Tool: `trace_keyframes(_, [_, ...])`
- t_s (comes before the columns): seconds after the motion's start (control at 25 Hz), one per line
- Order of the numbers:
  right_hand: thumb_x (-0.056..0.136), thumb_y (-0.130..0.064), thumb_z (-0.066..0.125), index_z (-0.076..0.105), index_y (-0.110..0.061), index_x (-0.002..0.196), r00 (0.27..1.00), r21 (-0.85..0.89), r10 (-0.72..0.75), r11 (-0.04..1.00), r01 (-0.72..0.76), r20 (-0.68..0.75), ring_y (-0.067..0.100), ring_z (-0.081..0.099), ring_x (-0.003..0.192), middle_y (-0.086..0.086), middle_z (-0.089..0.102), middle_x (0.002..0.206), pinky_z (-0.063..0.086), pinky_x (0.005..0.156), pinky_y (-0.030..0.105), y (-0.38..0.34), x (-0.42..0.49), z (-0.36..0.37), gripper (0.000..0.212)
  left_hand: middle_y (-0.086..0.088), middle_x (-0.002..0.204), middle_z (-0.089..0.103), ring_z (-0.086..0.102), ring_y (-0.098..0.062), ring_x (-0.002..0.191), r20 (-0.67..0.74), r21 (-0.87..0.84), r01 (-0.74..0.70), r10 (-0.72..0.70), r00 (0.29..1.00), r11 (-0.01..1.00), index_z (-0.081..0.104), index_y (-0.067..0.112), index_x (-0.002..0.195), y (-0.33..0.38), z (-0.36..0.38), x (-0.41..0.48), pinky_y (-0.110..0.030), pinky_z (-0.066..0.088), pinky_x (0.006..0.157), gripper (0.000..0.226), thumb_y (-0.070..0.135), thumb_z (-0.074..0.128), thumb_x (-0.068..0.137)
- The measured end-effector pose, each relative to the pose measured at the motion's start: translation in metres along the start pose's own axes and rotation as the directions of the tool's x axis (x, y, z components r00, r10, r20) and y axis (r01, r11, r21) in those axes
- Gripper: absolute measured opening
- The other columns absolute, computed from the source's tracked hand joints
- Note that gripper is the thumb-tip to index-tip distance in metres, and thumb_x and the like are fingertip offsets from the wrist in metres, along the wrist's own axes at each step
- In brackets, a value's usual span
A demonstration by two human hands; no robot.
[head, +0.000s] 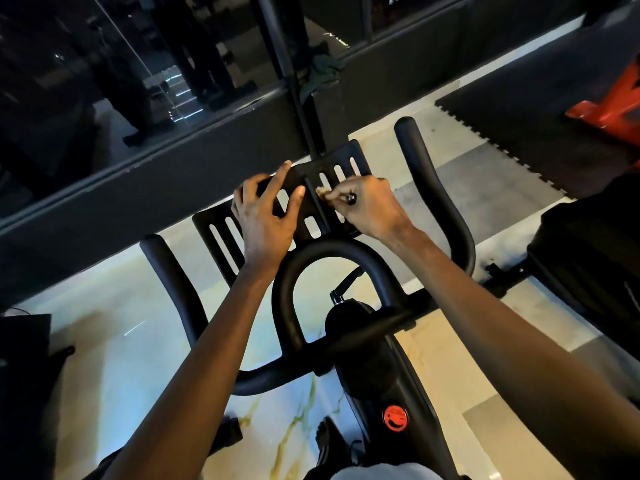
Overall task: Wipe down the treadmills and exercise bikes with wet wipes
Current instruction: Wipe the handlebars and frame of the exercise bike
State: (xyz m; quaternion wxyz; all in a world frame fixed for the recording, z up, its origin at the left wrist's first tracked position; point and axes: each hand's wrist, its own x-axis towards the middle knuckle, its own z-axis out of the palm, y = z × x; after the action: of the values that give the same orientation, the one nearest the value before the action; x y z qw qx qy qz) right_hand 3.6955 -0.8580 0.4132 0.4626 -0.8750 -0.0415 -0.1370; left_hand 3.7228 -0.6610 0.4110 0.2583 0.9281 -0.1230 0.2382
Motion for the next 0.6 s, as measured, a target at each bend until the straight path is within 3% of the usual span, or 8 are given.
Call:
trace_keyframes(0.16, [0.091,-0.01,0.071,0.079,-0.012,0.101,0.976,-0.159,0.018,0.987,0.017,0.219,0.012,0.07,0.094,0.001,0.077,0.103,0.037,0.076,-0.005,0.004,-0.026,-0.018,0.013,-0.004,0.131,0.05,0.045,-0.022,0.124,0.011,-0.01,0.008,-0.008,1.0,1.0,0.054,0.041,0.142,0.001,0.0,0.0,-0.038,0.026,0.111,0.047,0.058,0.054,0.098])
trace_keyframes(0.32, [0.089,0.002,0.065,0.079,-0.01,0.097,0.925,-0.34,0.02,0.933,0.12,0.38,0.017,0.07,0.098,0.003,0.076,0.102,0.047,0.085,0.015,-0.005,-0.015,-0.022,0.02,-0.004,0.132,0.05,0.045,-0.022,0.125,0.023,-0.018,-0.001,0.002,1.0,1.0,0.053,0.041,0.143,-0.002,-0.002,0.001,-0.047,0.031,0.113,0.047,0.057,0.053,0.098])
trace_keyframes(0.4, [0.087,0.003,0.063,0.077,-0.009,0.096,0.921,-0.461,0.073,0.879,0.123,0.383,0.023,0.07,0.098,0.007,0.075,0.1,0.054,0.09,0.031,-0.009,-0.006,-0.019,0.02,-0.003,0.131,0.049,0.045,-0.021,0.124,0.026,-0.02,-0.009,0.01,1.0,1.0,0.053,0.042,0.143,-0.003,-0.003,0.0,-0.047,0.031,0.113,0.048,0.057,0.053,0.098])
trace_keyframes(0.48, [0.087,0.003,0.062,0.072,-0.005,0.103,0.949,-0.581,0.127,0.811,0.068,0.288,0.032,0.068,0.1,0.015,0.072,0.103,0.056,0.091,0.042,-0.011,-0.003,-0.016,0.02,-0.003,0.131,0.049,0.044,-0.021,0.125,0.034,-0.03,-0.005,0.006,0.999,1.0,0.052,0.043,0.143,-0.004,-0.003,0.0,-0.045,0.029,0.113,0.048,0.057,0.053,0.098])
trace_keyframes(0.56, [0.087,0.0,0.065,0.072,-0.004,0.104,0.95,-0.602,0.169,0.798,0.026,0.264,0.031,0.068,0.101,0.014,0.072,0.104,0.056,0.092,0.04,-0.012,-0.005,-0.016,0.02,-0.002,0.131,0.049,0.043,-0.021,0.126,0.039,-0.041,0.004,-0.003,0.999,0.999,0.052,0.042,0.143,-0.005,-0.002,0.0,-0.044,0.028,0.114,0.048,0.057,0.054,0.098])
trace_keyframes(0.6, [0.086,-0.003,0.068,0.075,-0.006,0.101,0.946,-0.556,0.17,0.831,0.013,0.276,0.025,0.069,0.097,0.011,0.074,0.101,0.056,0.089,0.032,-0.011,-0.006,-0.019,0.017,-0.003,0.131,0.049,0.043,-0.022,0.126,0.035,-0.039,0.002,0.0,0.999,0.999,0.052,0.042,0.143,-0.005,-0.001,0.0,-0.044,0.028,0.113,0.048,0.057,0.053,0.098])
